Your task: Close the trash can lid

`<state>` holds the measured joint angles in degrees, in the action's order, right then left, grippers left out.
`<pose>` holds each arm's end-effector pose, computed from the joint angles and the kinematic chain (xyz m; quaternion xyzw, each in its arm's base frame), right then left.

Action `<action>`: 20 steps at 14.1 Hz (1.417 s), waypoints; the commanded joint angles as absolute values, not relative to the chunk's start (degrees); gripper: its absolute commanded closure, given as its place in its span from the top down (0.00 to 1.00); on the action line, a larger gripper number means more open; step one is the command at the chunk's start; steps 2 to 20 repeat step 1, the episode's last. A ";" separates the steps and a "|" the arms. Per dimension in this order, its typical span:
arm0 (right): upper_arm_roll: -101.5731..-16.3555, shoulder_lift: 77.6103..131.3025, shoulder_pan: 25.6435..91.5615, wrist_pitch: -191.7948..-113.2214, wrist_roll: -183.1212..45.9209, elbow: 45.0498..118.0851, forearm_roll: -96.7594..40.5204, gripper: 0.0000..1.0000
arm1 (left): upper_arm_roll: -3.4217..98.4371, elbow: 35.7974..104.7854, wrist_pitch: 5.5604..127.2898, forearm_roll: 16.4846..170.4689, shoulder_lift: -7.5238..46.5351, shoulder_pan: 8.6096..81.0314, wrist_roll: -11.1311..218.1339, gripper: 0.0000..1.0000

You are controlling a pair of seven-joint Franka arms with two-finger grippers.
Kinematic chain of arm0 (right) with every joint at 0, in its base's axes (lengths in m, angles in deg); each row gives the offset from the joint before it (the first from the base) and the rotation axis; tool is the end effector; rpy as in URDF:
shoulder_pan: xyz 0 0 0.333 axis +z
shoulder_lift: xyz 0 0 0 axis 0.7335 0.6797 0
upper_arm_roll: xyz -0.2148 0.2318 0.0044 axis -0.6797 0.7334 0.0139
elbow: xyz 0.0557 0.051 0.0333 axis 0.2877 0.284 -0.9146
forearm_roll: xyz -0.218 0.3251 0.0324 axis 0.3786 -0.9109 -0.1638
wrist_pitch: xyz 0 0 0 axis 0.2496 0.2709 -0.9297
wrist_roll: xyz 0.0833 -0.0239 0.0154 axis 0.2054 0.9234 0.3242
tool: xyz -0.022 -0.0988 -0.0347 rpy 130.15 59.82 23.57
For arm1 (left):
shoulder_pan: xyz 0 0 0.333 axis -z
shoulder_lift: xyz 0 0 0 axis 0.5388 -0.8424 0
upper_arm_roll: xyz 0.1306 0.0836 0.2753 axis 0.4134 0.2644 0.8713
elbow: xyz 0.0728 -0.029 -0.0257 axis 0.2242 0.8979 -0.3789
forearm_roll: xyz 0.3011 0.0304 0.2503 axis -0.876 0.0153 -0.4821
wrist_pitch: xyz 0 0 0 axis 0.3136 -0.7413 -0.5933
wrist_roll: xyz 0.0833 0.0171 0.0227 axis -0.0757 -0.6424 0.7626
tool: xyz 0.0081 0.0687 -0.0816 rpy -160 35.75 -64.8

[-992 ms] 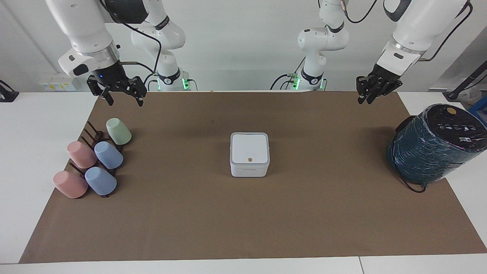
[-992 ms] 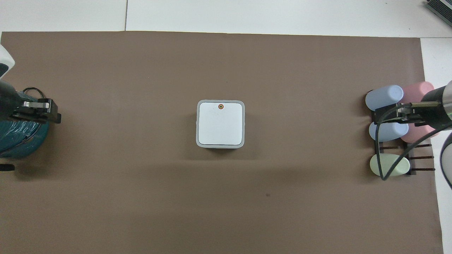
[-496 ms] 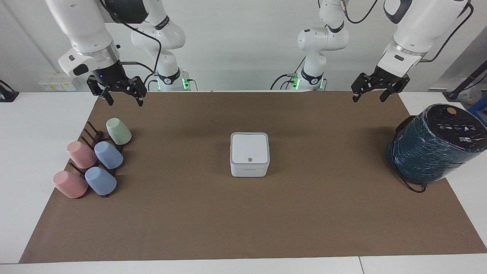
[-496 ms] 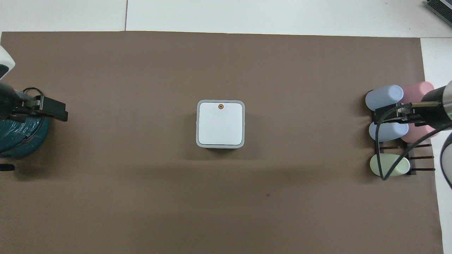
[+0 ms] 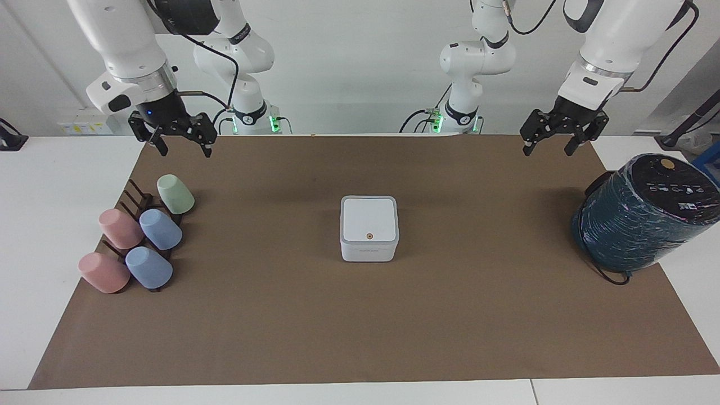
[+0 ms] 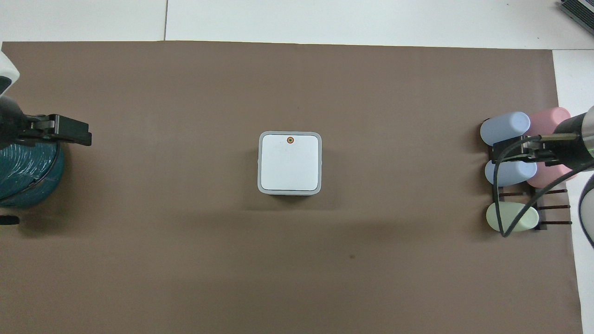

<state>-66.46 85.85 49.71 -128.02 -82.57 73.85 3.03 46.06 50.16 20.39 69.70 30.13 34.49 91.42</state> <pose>0.5393 0.0200 0.6132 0.9995 -0.0316 0.0033 0.0046 0.5512 -0.0643 0.6431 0.9990 -0.0261 0.0332 0.0150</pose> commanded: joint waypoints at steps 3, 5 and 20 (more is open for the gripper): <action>-66.25 85.16 49.02 -127.99 -83.10 74.58 1.94 1.00 | 46.14 50.83 21.12 68.87 30.88 34.71 90.70 1.00; -66.25 85.16 49.02 -127.99 -83.10 74.58 1.94 1.00 | 46.14 50.83 21.12 68.87 30.88 34.71 90.70 1.00; -66.25 85.16 49.02 -127.99 -83.10 74.58 1.94 1.00 | 46.14 50.83 21.12 68.87 30.88 34.71 90.70 1.00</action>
